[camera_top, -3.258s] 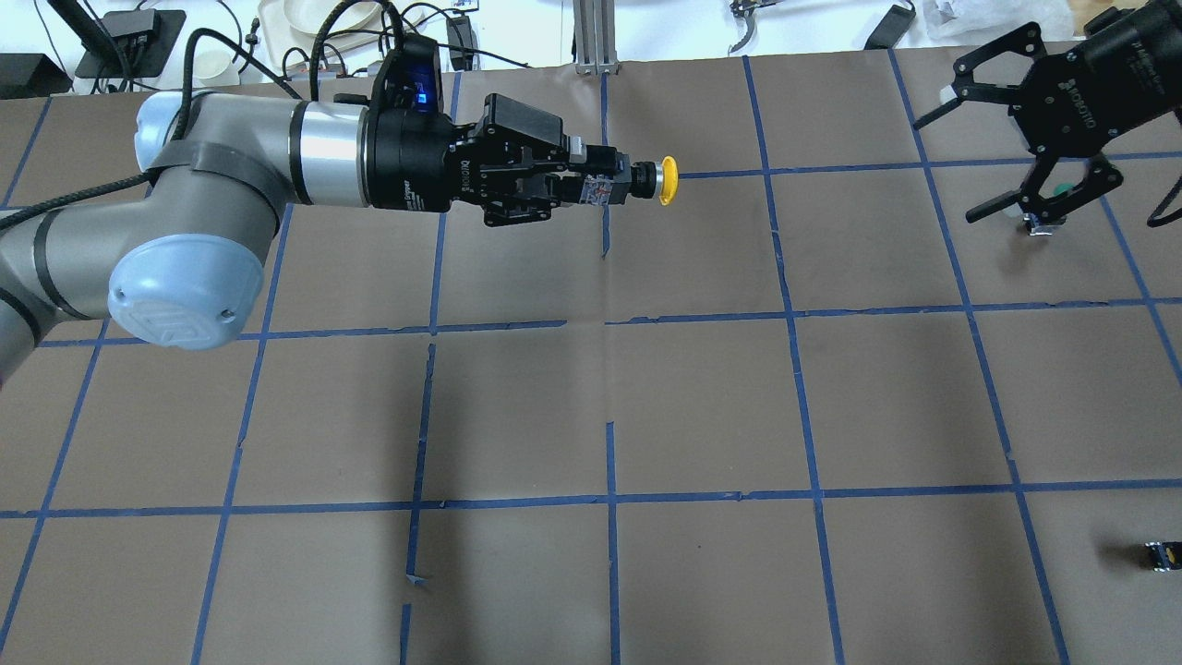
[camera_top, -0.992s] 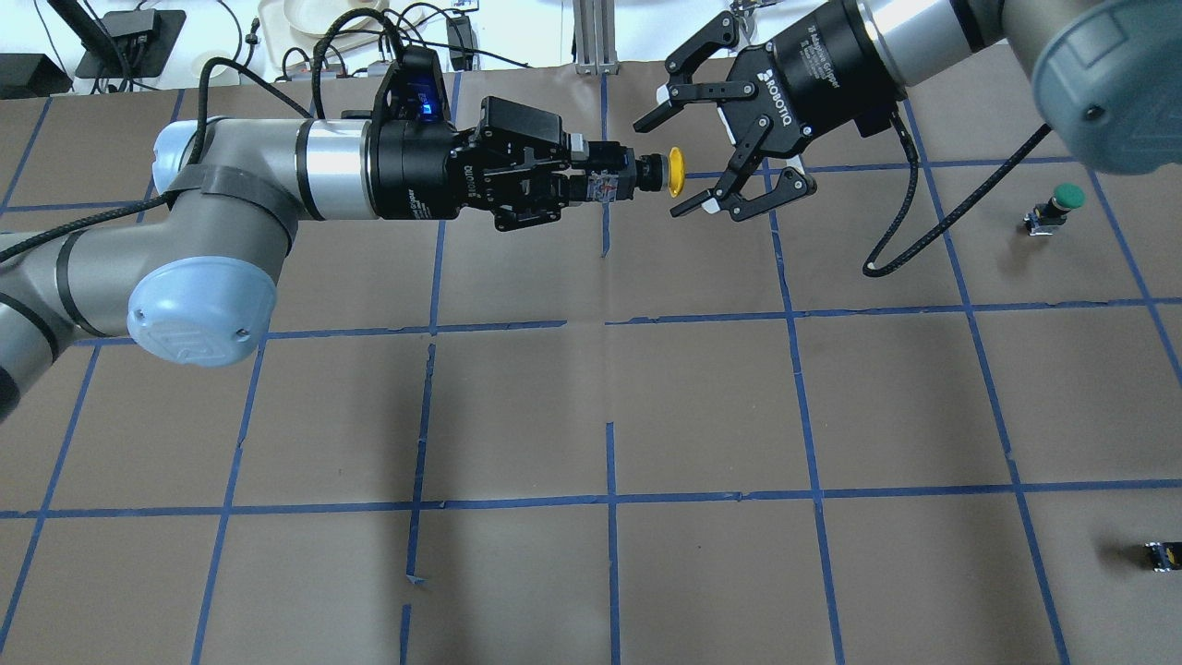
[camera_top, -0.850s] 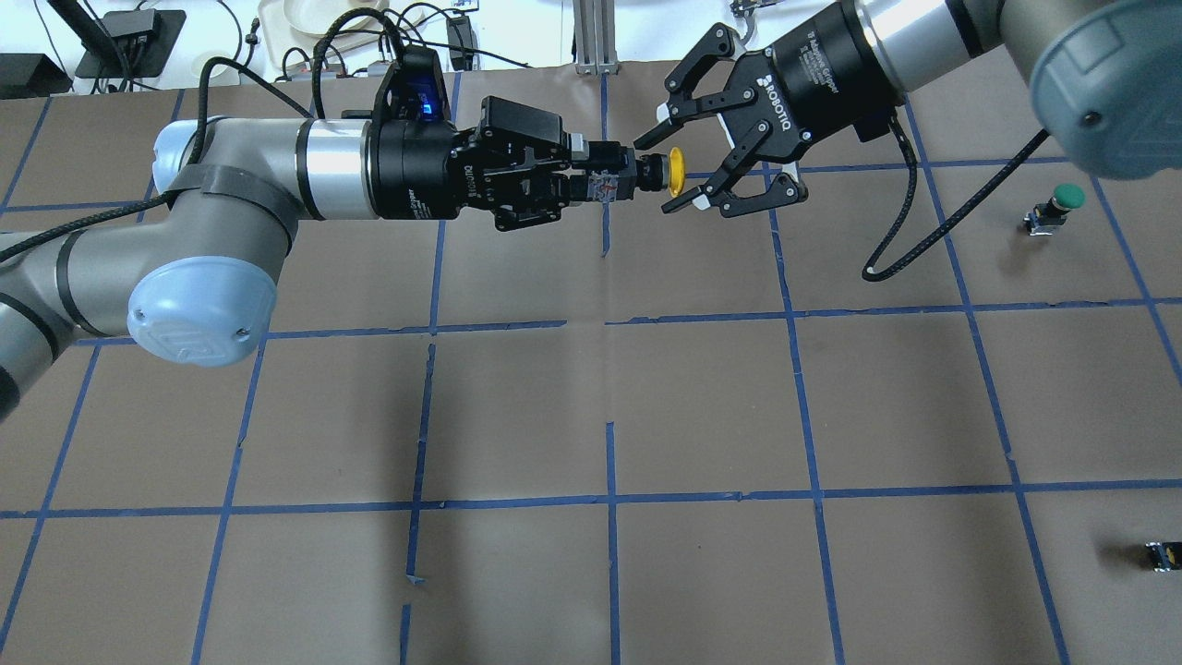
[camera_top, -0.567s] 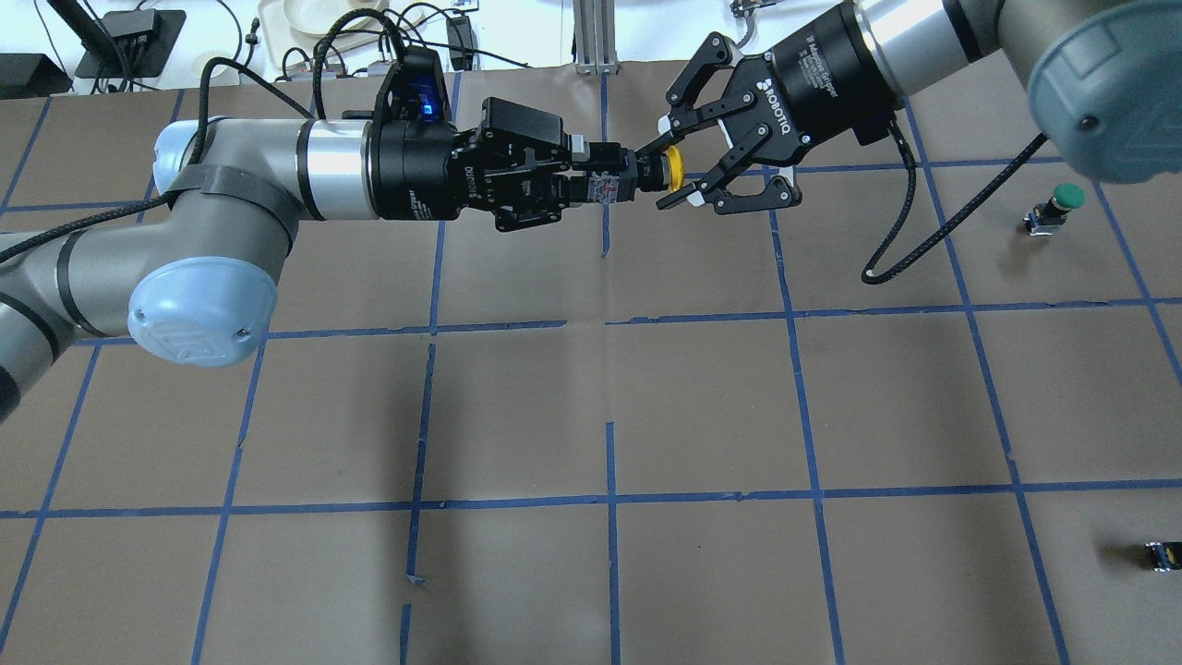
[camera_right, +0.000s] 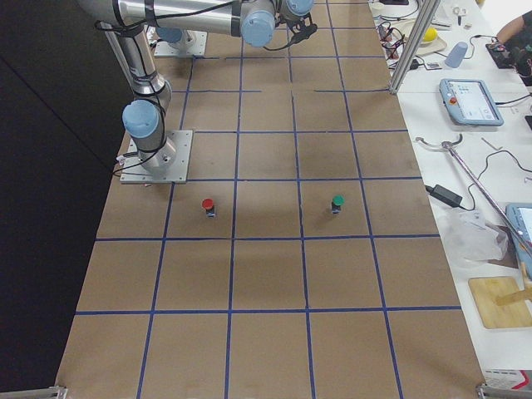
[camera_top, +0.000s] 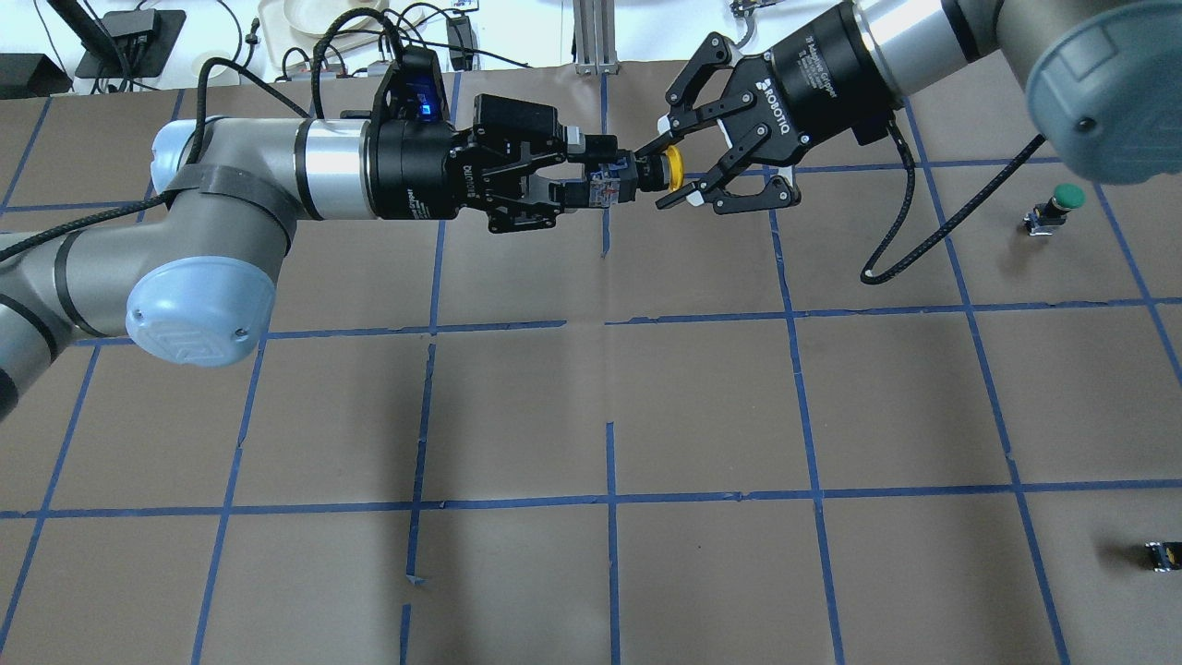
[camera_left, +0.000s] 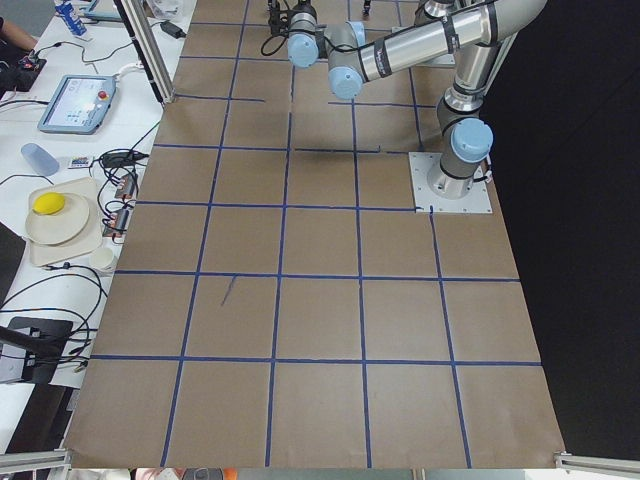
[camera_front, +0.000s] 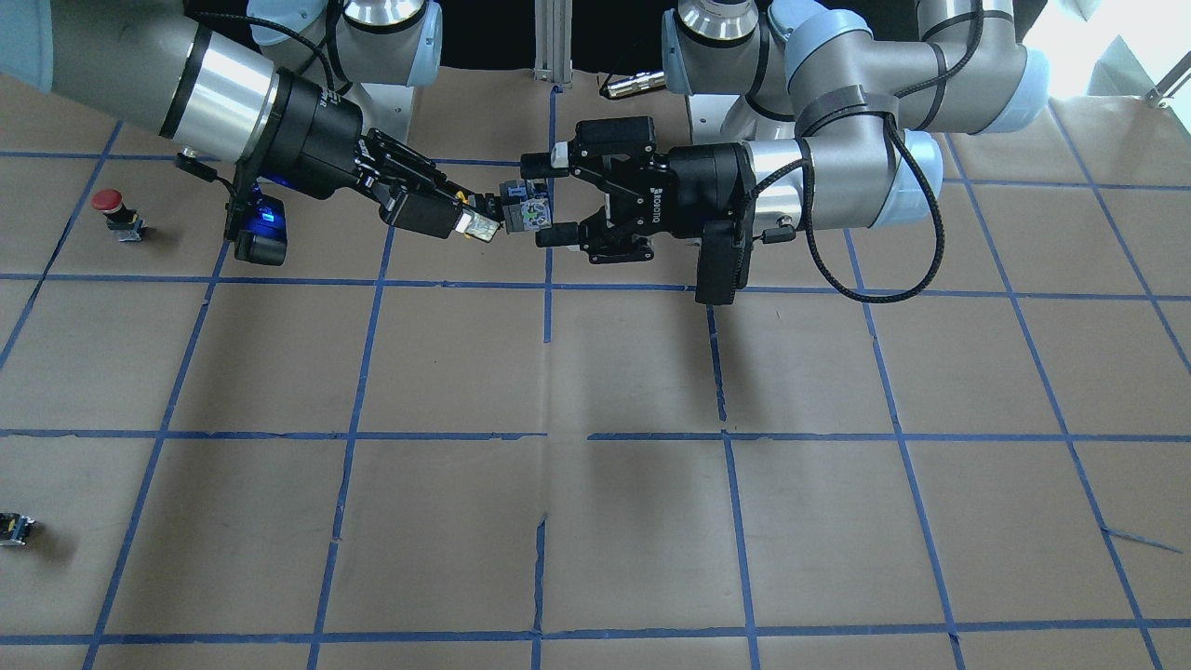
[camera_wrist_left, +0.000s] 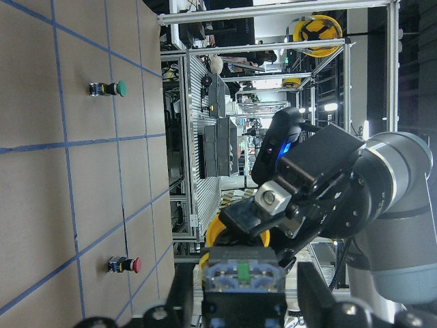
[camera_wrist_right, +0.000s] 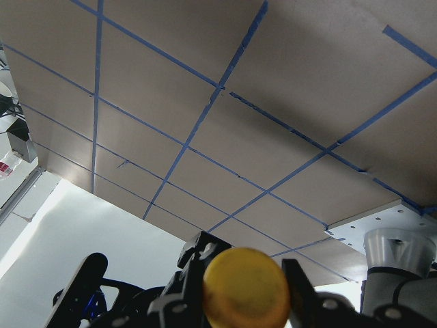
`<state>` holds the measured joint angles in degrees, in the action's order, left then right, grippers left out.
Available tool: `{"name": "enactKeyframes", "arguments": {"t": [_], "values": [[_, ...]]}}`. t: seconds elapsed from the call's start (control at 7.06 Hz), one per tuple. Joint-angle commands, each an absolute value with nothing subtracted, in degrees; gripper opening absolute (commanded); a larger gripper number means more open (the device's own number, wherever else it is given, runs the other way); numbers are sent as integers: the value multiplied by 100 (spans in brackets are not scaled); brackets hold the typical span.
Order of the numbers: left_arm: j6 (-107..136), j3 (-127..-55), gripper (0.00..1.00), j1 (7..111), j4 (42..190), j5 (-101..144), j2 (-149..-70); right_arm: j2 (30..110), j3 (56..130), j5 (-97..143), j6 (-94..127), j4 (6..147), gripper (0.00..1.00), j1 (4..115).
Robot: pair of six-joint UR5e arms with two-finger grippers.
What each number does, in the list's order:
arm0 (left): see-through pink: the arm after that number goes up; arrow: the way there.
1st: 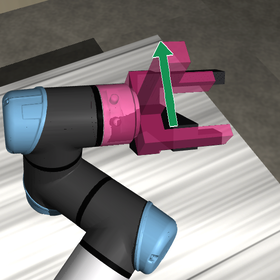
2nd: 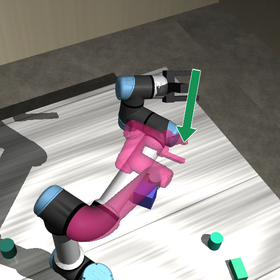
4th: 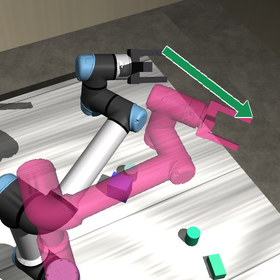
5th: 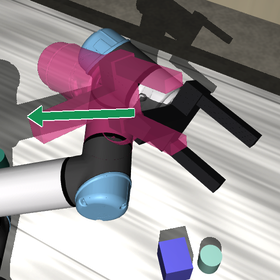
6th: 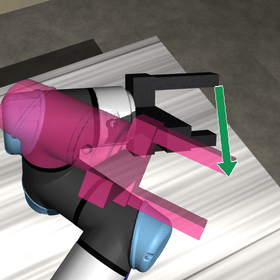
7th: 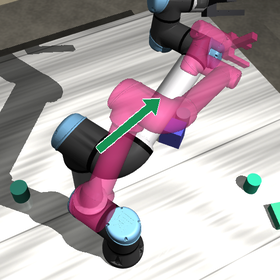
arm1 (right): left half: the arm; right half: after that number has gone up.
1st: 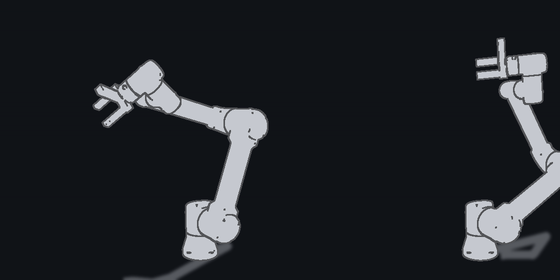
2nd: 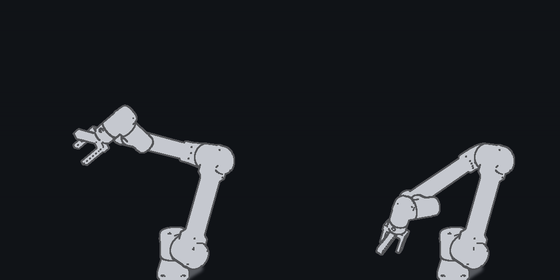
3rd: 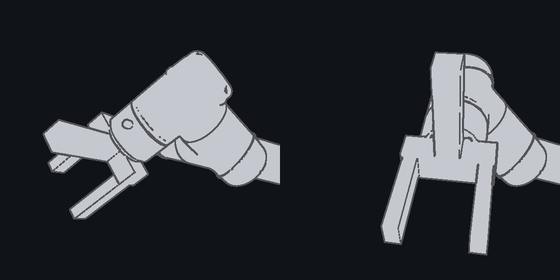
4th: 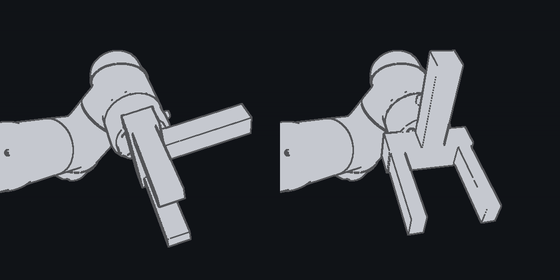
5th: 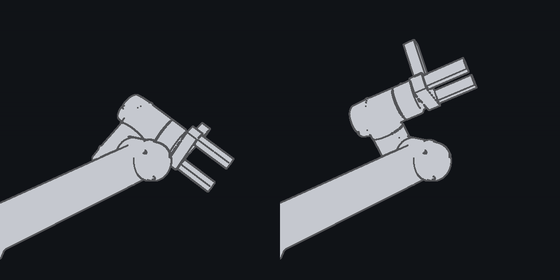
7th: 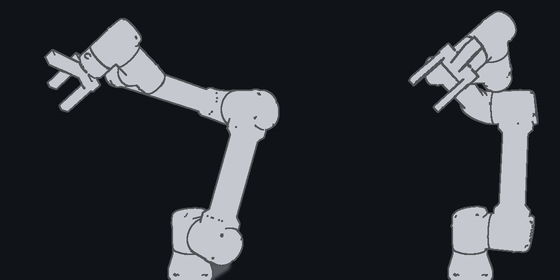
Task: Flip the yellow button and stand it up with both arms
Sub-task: 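Close the right gripper on the button and open the left gripper, then carry the button with the right gripper toward the green button while the left gripper withdraws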
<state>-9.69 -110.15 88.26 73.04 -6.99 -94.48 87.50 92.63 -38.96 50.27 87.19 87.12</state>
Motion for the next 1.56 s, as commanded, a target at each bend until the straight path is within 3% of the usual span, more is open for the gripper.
{"name": "enactKeyframes", "arguments": {"t": [0.0,0.85,1.42], "values": [[-932,-10969,90,8754,7304,-1252,-9361,8745,9246,-4233,4356,8780,19,8614],[-923,-10618,92,8306,7382,-5169,-9202,8789,9377,-7450,102,9402,16,8613],[-941,-10626,97,8463,7391,-8373,-9176,8903,10009,-8848,-3191,10203,12,8334]]}}
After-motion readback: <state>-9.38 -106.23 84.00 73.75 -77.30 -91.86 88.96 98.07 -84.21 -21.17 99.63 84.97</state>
